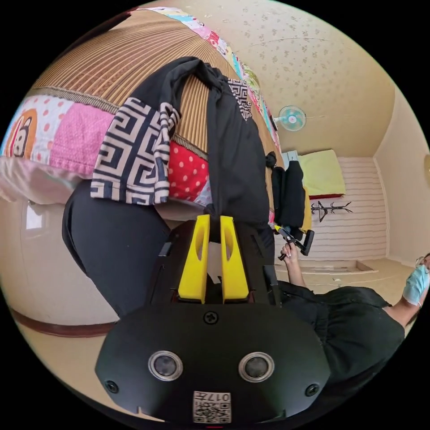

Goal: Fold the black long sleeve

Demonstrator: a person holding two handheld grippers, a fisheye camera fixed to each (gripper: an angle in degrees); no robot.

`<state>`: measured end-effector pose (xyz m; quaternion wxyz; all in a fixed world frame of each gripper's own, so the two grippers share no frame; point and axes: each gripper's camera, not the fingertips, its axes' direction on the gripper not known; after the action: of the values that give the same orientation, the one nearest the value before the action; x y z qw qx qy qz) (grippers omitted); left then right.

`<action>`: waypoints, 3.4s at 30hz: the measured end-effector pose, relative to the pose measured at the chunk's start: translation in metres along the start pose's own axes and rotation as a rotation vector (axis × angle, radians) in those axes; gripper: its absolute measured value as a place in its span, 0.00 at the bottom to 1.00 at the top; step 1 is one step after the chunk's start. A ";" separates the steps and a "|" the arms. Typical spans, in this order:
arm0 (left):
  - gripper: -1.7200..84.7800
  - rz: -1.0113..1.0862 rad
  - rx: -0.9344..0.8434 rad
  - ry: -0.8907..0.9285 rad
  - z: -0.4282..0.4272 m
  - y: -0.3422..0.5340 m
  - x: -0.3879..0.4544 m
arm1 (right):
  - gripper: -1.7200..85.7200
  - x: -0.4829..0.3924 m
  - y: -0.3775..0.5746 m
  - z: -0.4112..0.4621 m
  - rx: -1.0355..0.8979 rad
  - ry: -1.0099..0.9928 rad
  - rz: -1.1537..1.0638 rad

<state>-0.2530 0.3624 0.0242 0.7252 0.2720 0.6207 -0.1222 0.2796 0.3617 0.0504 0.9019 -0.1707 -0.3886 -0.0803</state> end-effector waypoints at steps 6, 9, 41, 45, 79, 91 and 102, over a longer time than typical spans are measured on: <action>0.11 0.003 0.302 -0.023 -0.018 -0.004 0.051 | 0.04 -0.036 -0.061 -0.011 0.110 -0.025 -0.116; 0.11 0.125 0.238 -0.107 0.015 -0.038 0.097 | 0.05 -0.059 -0.100 0.003 0.125 -0.045 -0.175; 0.13 0.305 0.322 -0.361 0.106 -0.196 0.165 | 0.05 -0.085 -0.158 0.096 0.057 0.062 -0.159; 0.10 0.126 0.216 -0.679 0.139 -0.220 0.117 | 0.05 -0.098 -0.148 0.120 0.042 0.128 -0.240; 0.08 0.249 0.183 -0.504 0.069 -0.012 0.109 | 0.04 -0.049 -0.081 0.090 0.004 0.130 -0.104; 0.07 0.012 0.271 -0.569 -0.013 -0.010 0.020 | 0.03 -0.037 -0.112 0.082 -0.066 0.108 -0.074; 0.05 -0.051 0.624 -0.930 -0.241 0.096 -0.021 | 0.03 -0.017 -0.124 0.062 -0.050 0.039 -0.033</action>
<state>-0.4089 0.5697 0.0483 0.8045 0.3759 0.1766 -0.4246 0.1915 0.2697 0.1083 0.9032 -0.1854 -0.3716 -0.1082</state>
